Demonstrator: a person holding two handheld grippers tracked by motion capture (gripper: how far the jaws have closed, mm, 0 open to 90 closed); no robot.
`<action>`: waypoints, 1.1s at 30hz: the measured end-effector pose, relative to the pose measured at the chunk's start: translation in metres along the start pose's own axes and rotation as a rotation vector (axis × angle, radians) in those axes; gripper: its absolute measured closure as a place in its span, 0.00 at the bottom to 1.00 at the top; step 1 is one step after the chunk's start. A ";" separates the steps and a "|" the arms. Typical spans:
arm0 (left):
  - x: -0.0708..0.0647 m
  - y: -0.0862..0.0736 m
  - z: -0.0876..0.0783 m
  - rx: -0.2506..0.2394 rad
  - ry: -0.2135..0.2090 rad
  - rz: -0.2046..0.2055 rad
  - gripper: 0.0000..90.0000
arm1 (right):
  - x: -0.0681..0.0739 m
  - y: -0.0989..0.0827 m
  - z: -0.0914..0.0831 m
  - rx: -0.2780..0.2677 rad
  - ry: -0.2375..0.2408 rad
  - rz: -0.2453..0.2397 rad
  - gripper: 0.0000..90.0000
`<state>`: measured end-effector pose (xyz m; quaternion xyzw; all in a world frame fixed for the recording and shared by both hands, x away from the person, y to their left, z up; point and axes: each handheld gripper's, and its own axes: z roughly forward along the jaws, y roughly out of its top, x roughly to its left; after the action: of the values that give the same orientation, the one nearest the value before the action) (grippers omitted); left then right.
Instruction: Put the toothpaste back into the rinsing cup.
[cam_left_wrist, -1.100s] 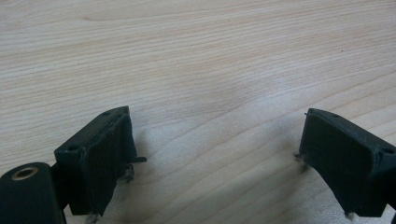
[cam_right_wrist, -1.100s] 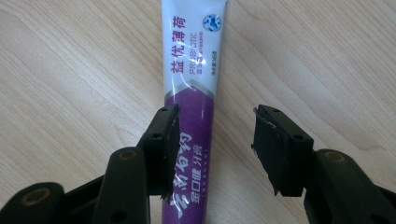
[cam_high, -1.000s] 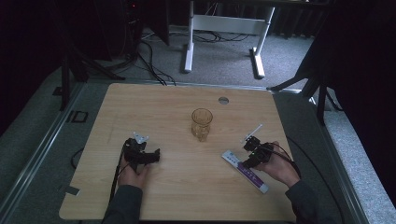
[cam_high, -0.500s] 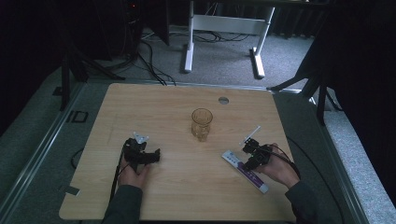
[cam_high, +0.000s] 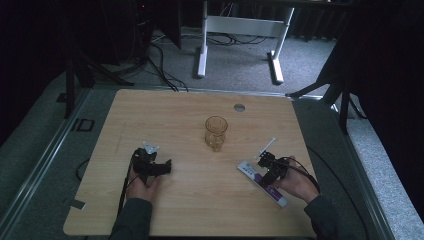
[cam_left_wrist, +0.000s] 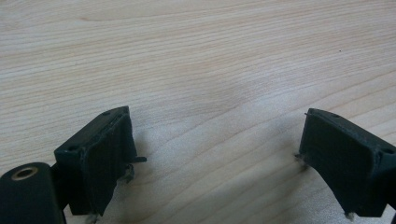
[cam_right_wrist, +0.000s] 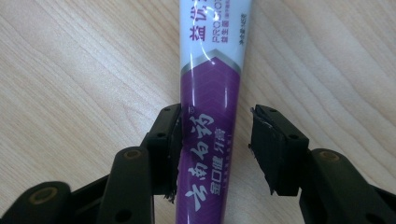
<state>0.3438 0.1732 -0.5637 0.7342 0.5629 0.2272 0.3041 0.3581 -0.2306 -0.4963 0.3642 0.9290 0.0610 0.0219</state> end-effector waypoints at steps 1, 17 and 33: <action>0.000 0.000 0.000 0.000 0.000 0.000 0.11 | 0.000 0.000 0.001 0.004 0.004 0.001 0.59; 0.000 0.000 0.000 0.000 0.000 0.001 0.11 | 0.001 -0.001 0.012 0.047 0.018 0.001 0.60; 0.000 0.000 0.000 0.000 0.000 0.000 0.11 | 0.003 0.000 0.018 0.065 0.014 0.001 0.63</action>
<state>0.3438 0.1732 -0.5637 0.7343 0.5627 0.2272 0.3042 0.3575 -0.2268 -0.5145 0.3646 0.9306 0.0333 0.0034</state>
